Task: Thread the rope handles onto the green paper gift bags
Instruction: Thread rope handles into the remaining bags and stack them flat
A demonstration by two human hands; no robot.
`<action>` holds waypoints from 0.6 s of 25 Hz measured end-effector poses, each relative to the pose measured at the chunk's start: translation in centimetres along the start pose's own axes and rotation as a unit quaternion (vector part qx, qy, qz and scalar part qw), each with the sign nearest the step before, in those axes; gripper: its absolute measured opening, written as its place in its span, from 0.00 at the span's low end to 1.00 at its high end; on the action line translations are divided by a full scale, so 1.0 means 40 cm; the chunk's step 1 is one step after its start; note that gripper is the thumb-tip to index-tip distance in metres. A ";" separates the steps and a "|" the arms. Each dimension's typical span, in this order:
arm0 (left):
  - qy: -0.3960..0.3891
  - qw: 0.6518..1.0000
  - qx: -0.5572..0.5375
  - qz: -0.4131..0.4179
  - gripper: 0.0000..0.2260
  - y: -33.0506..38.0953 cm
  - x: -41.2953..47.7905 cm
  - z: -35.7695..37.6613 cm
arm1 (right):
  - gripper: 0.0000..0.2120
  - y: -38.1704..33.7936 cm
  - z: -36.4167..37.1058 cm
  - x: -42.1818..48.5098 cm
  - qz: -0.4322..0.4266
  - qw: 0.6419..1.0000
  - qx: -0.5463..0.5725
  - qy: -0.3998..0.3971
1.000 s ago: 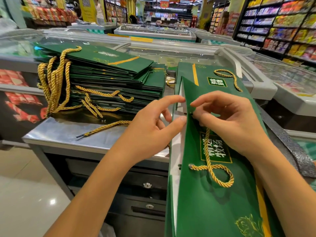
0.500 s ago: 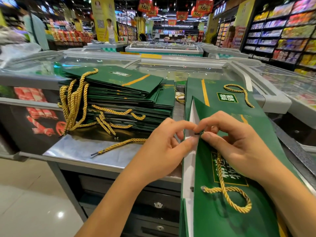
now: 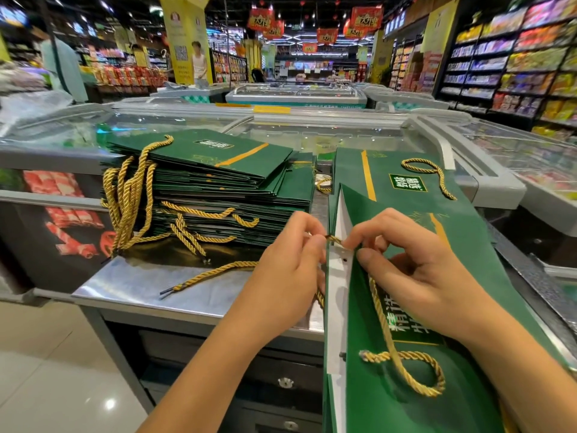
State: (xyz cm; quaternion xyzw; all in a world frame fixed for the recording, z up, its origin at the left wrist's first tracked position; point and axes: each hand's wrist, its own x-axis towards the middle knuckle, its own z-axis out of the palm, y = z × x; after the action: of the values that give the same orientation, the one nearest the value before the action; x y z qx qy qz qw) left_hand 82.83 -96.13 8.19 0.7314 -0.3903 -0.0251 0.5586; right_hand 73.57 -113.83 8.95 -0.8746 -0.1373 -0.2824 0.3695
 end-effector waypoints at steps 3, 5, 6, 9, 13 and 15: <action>0.035 0.984 -0.155 -0.080 0.06 0.010 0.002 -0.010 | 0.15 -0.004 -0.005 -0.003 -0.004 1.000 -0.005 0.001; 0.058 0.971 -0.209 -0.101 0.06 0.013 -0.001 -0.020 | 0.17 -0.006 -0.005 -0.003 -0.007 1.000 -0.006 0.004; 0.062 0.966 -0.227 -0.110 0.07 0.015 -0.002 -0.026 | 0.17 -0.007 -0.004 -0.003 -0.008 1.000 -0.007 0.006; 0.047 0.953 -0.267 -0.131 0.09 0.014 0.002 -0.038 | 0.16 -0.014 -0.002 -0.004 -0.003 1.000 -0.008 0.011; -0.012 0.962 -0.244 -0.126 0.16 0.010 0.001 -0.044 | 0.17 -0.015 -0.002 -0.003 0.017 1.000 0.000 0.001; -0.046 0.981 -0.147 -0.120 0.14 0.012 -0.005 -0.039 | 0.18 -0.014 0.001 -0.003 0.025 1.000 0.003 -0.005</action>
State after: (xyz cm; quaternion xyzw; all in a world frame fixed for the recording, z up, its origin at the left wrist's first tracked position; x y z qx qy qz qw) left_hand 83.17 -94.80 9.09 0.6810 -0.3173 -0.1822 0.6343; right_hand 73.25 -113.42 9.18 -0.8782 -0.1179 -0.2678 0.3784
